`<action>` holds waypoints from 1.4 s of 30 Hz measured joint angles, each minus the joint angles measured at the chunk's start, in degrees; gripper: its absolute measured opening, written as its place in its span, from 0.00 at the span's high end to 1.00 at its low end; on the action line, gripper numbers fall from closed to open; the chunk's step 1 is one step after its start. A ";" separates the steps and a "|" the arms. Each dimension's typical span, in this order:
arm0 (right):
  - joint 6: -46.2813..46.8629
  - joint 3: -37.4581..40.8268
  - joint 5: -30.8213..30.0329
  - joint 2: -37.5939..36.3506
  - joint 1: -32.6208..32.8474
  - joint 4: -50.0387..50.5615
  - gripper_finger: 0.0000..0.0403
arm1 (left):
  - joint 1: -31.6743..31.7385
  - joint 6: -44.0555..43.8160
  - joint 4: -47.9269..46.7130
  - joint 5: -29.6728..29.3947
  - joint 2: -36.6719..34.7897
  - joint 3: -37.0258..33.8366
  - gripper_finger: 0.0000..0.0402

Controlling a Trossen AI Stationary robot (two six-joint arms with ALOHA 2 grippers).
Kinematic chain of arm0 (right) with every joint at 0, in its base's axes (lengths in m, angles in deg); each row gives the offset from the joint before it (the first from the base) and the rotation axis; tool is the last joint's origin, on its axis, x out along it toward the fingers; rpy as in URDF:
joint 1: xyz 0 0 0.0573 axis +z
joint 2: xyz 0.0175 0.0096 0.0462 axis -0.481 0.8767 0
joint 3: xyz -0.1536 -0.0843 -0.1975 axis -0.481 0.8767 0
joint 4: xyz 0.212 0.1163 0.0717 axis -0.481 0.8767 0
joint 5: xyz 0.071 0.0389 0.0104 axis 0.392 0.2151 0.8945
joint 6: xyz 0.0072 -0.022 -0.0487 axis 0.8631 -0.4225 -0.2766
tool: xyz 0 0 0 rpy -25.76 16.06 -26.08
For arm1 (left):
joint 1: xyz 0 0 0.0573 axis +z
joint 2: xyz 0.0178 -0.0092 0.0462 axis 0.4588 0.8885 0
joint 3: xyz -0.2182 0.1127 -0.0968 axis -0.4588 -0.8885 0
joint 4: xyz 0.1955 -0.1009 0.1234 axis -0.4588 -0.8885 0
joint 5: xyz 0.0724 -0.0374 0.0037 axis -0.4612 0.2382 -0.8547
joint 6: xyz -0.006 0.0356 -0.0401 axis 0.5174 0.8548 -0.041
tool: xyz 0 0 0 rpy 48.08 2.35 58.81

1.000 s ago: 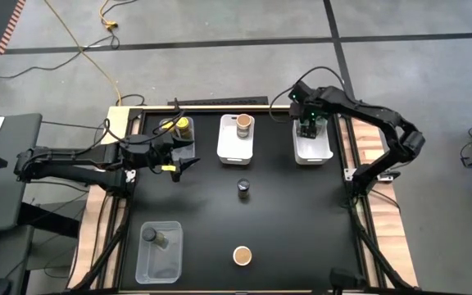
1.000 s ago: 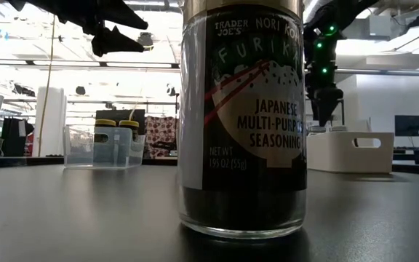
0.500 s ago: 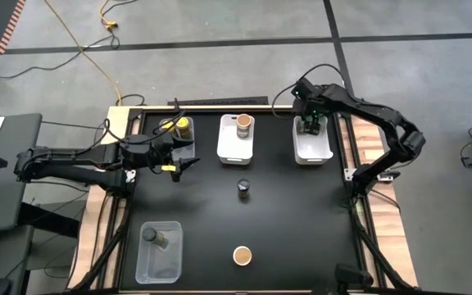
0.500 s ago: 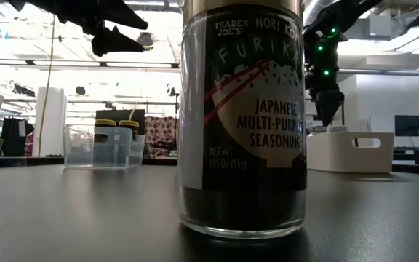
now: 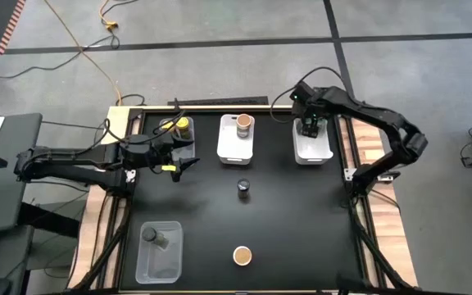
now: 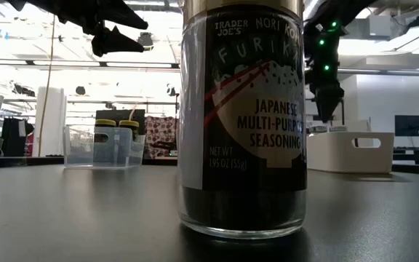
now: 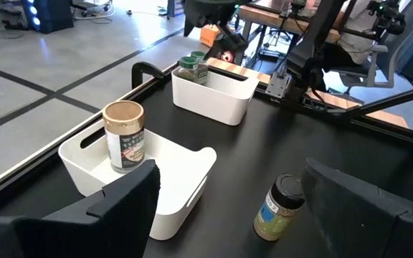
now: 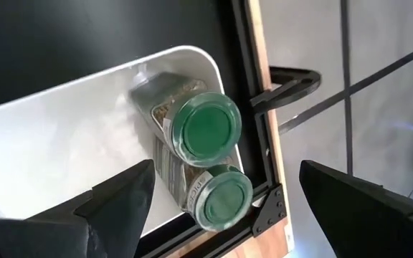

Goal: Sort spices by type
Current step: Adjust the green spice bottles

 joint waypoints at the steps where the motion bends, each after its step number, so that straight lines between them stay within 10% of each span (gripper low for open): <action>1: 0.25 0.00 0.01 -0.85 0.31 -0.02 0.04 | 0.00 0.00 0.01 0.00 0.01 0.01 0.20; 22: 27.43 1.05 -0.12 -5.28 -5.49 10.72 0.04 | 0.02 -0.02 0.00 1.46 0.02 0.01 0.20; 42: 61.35 35.71 -4.04 -35.00 1.13 -15.61 0.04 | -0.09 0.20 -0.01 2.32 0.02 -0.01 0.20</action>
